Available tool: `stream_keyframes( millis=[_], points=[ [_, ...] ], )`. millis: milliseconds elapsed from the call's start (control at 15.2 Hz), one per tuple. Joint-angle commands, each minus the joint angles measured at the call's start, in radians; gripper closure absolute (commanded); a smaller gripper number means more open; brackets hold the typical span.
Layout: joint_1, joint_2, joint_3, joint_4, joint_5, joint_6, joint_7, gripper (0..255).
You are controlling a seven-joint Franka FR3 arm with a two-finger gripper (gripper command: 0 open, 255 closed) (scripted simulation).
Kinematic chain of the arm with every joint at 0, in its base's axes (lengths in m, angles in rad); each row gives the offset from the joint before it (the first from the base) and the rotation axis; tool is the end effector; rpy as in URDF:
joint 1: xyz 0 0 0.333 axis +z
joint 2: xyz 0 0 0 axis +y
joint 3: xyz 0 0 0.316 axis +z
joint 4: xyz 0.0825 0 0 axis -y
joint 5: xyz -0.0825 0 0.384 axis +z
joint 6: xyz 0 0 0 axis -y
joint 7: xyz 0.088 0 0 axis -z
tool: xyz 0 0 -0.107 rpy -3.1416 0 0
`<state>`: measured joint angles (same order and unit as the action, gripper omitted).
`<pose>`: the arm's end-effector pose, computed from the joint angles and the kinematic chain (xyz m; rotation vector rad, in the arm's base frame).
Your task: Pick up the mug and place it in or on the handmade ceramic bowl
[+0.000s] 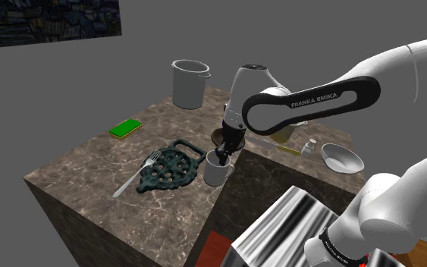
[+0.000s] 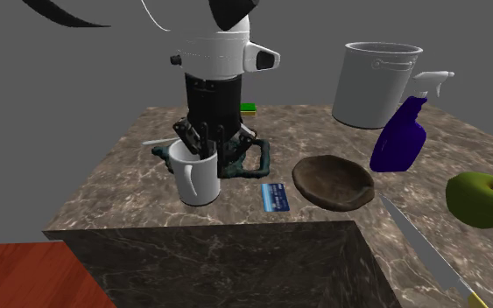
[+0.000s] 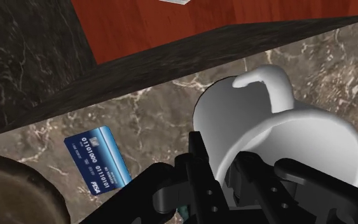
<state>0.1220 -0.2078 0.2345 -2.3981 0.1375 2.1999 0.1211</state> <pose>0.4345 0.1676 0.3947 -3.0699 -0.2306 0.0139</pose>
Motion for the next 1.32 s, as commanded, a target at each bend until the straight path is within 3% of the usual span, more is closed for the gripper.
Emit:
stream_keyframes(
  millis=[0,792,1254],
  points=[
    [0.000,-0.014,-0.002,0.015,0.001,-0.029,0.000,255],
    [-0.003,-0.076,-0.014,0.123,0.000,-0.199,0.004,255],
    [-0.077,-0.001,-0.116,0.214,-0.042,-0.229,-0.148,255]
  ],
)
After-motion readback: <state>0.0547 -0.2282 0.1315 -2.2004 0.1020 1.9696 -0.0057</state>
